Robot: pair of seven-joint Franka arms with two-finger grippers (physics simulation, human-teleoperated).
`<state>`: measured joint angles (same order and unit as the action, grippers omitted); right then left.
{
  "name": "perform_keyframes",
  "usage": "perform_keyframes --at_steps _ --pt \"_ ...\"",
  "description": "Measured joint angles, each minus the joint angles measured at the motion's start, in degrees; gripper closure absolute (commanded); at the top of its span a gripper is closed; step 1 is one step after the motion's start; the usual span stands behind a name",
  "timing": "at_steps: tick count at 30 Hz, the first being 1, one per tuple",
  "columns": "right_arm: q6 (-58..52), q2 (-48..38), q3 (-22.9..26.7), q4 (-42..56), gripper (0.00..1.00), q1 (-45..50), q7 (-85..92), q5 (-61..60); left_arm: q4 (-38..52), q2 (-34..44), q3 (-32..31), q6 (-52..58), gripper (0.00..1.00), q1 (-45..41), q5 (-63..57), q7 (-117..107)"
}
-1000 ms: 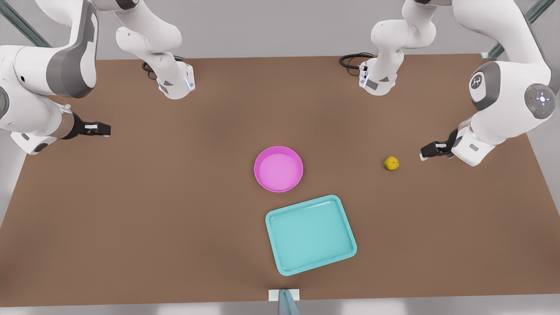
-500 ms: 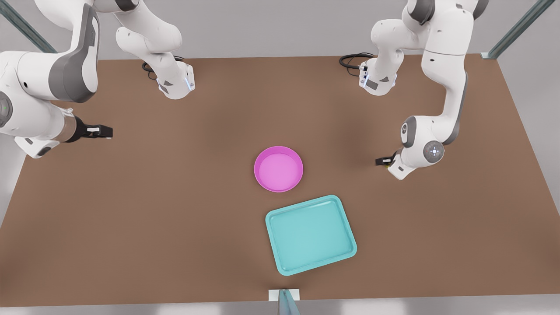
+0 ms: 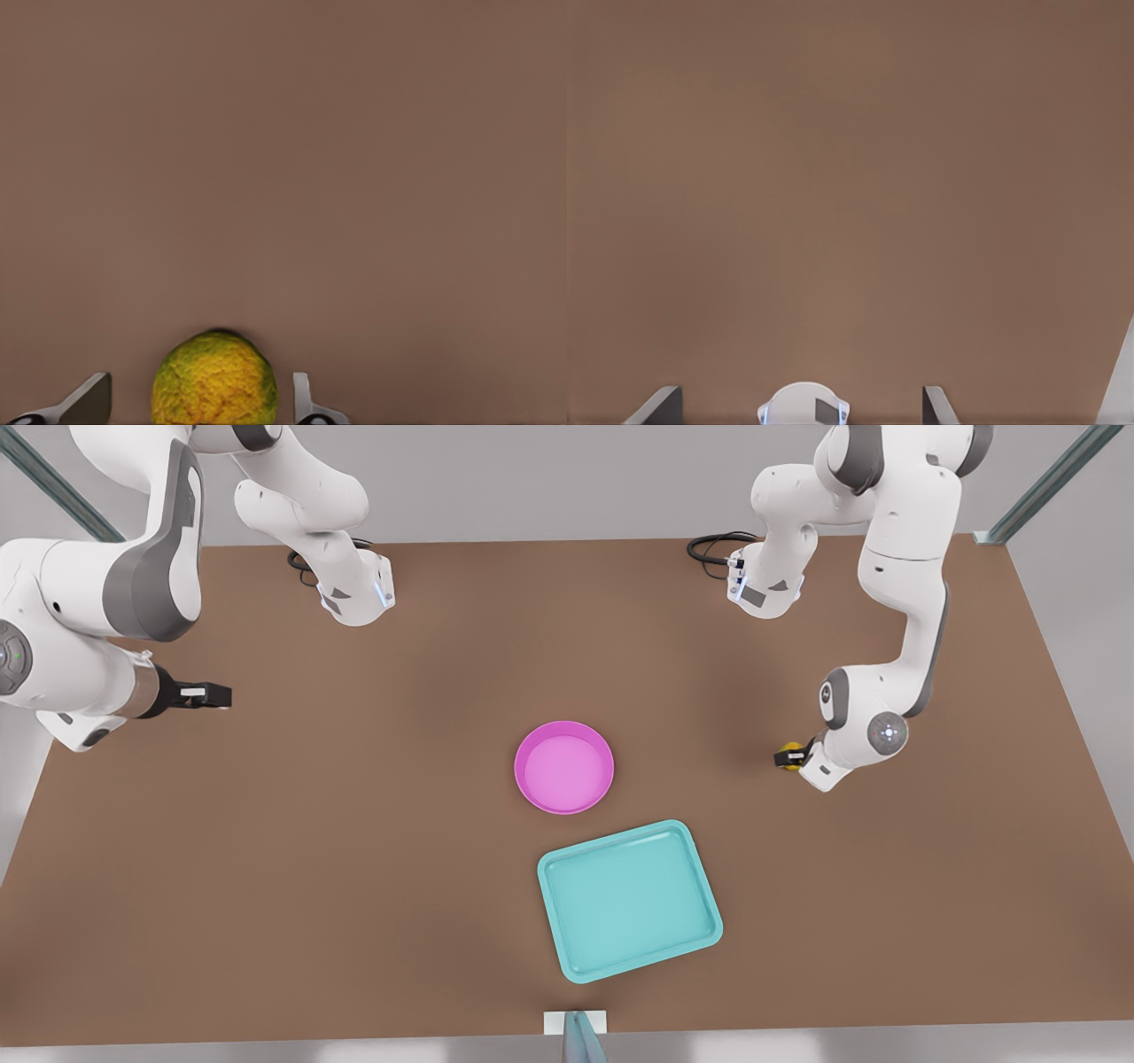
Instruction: Place the orange on the plate with the left arm and the plate on the tray with the right arm
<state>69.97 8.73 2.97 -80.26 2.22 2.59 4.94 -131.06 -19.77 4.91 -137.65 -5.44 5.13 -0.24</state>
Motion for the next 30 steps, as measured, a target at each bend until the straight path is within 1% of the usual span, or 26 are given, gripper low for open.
perform_keyframes --at_steps 11,12,13,16,17,20,23,25,26,27,29,30 --pt "-0.2 0.12 0.09 -0.31 0.0 -0.07 0.03 0.0 -0.1 -1.91 0.01 0.85 0.0 -0.09 -0.09 1.3" --pt "-0.2 0.11 0.09 -0.3 0.0 -0.06 0.03 0.01 -0.1 -2.1 0.01 0.84 0.06 -0.1 -0.1 1.37" --pt "-0.2 0.07 0.09 -0.3 0.0 -0.07 0.04 0.01 -0.1 -2.32 0.01 0.82 0.17 -0.1 -0.11 1.44" --pt "-0.22 0.04 0.09 -0.27 0.0 -0.08 0.04 0.01 -0.03 -2.86 0.01 0.69 0.17 -0.09 -0.11 1.65" --pt "-0.22 0.04 0.09 -0.29 0.0 -0.08 0.04 0.0 -0.02 -2.93 0.01 0.65 0.24 -0.09 -0.11 1.71" --pt "-0.23 0.03 0.09 -0.27 0.0 -0.11 0.06 0.0 0.02 -2.7 0.02 0.63 0.35 -0.1 -0.33 1.67" --pt "-0.23 0.07 0.15 -0.28 0.0 -0.1 0.07 0.01 0.63 -1.11 0.01 1.16 0.36 -0.15 -0.57 1.34" --pt "-0.23 0.1 0.17 -0.3 0.0 -0.13 0.08 0.0 3.97 1.4 -1.18 3.52 0.36 -1.79 -0.58 0.81" --pt "-0.23 0.08 0.17 -0.33 0.0 -0.13 0.09 0.0 7.92 1.61 -1.84 5.33 0.36 -5.79 -0.54 0.05" --pt "-0.23 0.05 0.17 -0.38 0.0 -0.13 0.09 0.0 13.05 0.78 -2.22 7.51 0.36 -11.04 -0.54 -1.04" --pt "-0.17 -0.04 0.18 -0.91 0.0 -0.11 0.1 0.0 25.65 -3.93 -2.52 12.65 0.36 -19.85 -0.32 -3.96" --pt "-0.03 -0.28 0.18 -1.97 0.0 -0.06 0.11 -0.05 30.54 -6.38 -2.58 15.05 0.36 -23.35 -0.2 -5.65"
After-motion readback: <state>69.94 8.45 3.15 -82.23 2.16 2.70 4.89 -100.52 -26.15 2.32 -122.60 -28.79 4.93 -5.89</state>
